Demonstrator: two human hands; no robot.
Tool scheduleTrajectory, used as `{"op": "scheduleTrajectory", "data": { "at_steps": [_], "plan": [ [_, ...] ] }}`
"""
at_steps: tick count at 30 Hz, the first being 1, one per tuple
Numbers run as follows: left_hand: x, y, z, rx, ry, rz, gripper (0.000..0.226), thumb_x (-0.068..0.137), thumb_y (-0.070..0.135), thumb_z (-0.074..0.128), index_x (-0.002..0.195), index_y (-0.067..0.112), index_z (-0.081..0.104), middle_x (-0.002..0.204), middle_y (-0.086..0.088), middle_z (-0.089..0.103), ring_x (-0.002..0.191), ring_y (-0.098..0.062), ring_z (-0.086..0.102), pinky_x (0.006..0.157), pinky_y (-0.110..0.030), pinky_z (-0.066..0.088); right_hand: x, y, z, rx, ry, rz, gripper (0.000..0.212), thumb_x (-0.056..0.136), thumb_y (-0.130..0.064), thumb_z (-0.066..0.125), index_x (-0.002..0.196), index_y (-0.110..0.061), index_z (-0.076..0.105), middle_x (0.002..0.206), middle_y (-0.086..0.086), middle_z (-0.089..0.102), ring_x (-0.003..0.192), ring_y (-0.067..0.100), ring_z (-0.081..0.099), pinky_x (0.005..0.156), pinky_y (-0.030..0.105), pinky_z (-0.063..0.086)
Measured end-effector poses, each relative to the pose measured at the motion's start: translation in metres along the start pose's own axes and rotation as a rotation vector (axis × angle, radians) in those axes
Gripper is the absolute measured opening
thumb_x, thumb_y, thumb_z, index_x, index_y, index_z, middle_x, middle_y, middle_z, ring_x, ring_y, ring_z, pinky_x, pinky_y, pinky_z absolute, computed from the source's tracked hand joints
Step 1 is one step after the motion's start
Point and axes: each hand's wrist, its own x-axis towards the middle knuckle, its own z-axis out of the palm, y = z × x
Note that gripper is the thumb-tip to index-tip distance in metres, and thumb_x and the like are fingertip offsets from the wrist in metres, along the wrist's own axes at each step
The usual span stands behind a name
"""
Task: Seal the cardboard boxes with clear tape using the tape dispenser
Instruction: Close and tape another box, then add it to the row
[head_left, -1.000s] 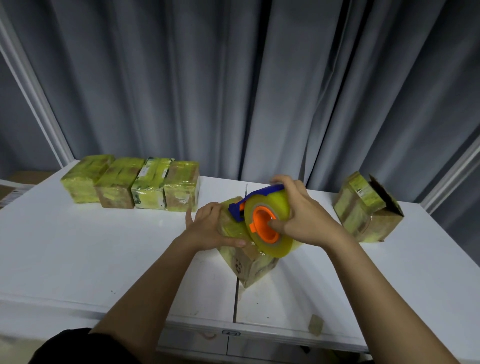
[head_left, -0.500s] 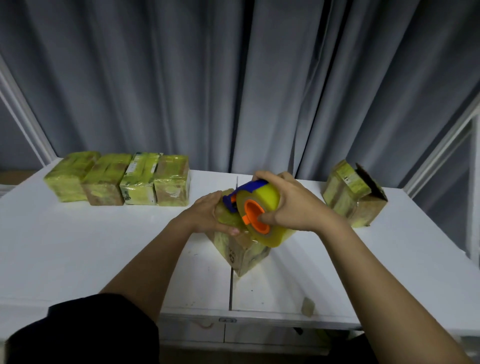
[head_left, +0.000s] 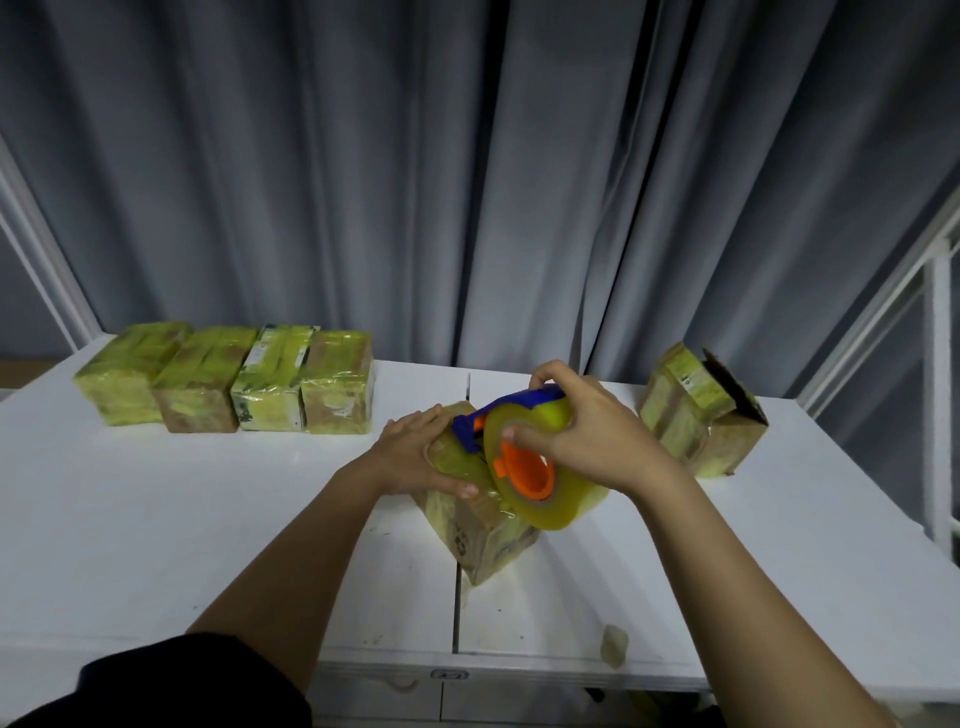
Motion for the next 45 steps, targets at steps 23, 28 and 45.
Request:
{"op": "scheduleTrajectory", "data": {
  "at_steps": [23, 28, 45],
  "plan": [
    [0.004, 0.009, -0.006, 0.124, -0.148, -0.068, 0.137, 0.04, 0.091, 0.058, 0.15, 0.038, -0.003, 0.159, 0.014, -0.01, 0.146, -0.018, -0.012, 0.116, -0.054, -0.006, -0.029, 0.009, -0.008, -0.221, -0.153, 0.004, 0.063, 0.075, -0.038, 0.068, 0.127, -0.05, 0.033, 0.115, -0.004, 0.037, 0.09, 0.026, 0.057, 0.073, 0.03, 0.047],
    [0.001, 0.014, -0.003, 0.221, -0.081, 0.012, 0.114, 0.064, 0.077, 0.062, 0.151, 0.036, 0.001, 0.159, 0.011, -0.013, 0.143, -0.012, -0.022, 0.112, -0.052, -0.021, -0.021, 0.002, -0.006, -0.311, -0.161, 0.012, 0.062, 0.077, -0.032, 0.066, 0.129, -0.046, 0.035, 0.118, -0.002, 0.036, 0.09, 0.028, 0.056, 0.07, 0.029, 0.042],
    [0.001, 0.02, -0.002, 0.084, -0.129, -0.076, 0.104, 0.072, 0.063, 0.069, 0.151, 0.034, 0.008, 0.16, 0.004, 0.0, 0.147, -0.019, -0.001, 0.119, -0.04, 0.008, -0.057, 0.007, -0.009, -0.211, -0.171, -0.05, 0.065, 0.071, -0.034, 0.074, 0.124, -0.047, 0.039, 0.109, -0.004, 0.039, 0.088, 0.022, 0.055, 0.074, 0.028, 0.047]
  ]
}}
